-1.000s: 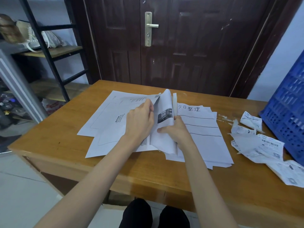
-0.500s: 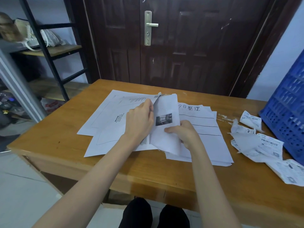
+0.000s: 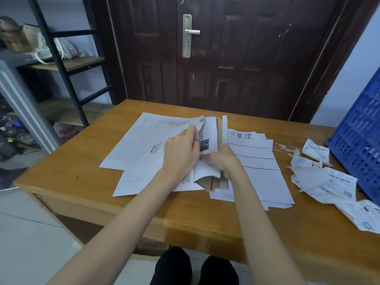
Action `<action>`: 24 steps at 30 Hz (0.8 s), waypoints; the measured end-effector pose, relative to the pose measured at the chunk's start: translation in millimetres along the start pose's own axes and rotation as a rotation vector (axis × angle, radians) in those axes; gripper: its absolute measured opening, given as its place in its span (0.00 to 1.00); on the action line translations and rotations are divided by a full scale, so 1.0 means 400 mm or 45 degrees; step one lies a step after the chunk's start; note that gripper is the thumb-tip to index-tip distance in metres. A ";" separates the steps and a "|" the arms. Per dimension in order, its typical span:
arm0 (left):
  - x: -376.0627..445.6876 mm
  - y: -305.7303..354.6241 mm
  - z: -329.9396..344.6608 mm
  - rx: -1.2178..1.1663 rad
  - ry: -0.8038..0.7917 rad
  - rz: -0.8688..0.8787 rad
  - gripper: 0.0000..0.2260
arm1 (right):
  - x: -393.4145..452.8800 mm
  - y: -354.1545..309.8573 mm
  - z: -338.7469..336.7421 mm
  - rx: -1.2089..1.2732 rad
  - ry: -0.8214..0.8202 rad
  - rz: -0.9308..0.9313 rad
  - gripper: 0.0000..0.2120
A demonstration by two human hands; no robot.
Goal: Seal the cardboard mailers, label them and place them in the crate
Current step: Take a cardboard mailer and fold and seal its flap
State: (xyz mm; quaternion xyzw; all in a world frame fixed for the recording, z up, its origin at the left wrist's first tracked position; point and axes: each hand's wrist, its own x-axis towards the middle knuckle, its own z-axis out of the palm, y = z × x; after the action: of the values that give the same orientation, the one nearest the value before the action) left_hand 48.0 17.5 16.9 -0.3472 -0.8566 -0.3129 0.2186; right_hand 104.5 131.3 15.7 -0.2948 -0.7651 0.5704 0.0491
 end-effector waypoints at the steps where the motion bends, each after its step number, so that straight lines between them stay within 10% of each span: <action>1: 0.002 -0.002 0.000 -0.008 -0.003 -0.004 0.04 | -0.008 -0.004 -0.001 -0.013 -0.040 -0.006 0.11; 8: 0.025 -0.019 -0.004 -0.085 -0.004 -0.018 0.04 | -0.002 0.013 -0.020 -0.035 -0.233 0.027 0.39; 24: 0.001 0.000 0.024 -0.007 0.024 0.013 0.04 | -0.043 -0.001 0.005 -0.079 -0.206 0.062 0.15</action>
State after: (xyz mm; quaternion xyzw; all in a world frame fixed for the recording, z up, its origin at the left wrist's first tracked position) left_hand 46.1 24.4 10.3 -0.3491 -0.8519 -0.3173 0.2274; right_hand 117.7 120.7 19.9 -0.2678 -0.7765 0.5693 -0.0361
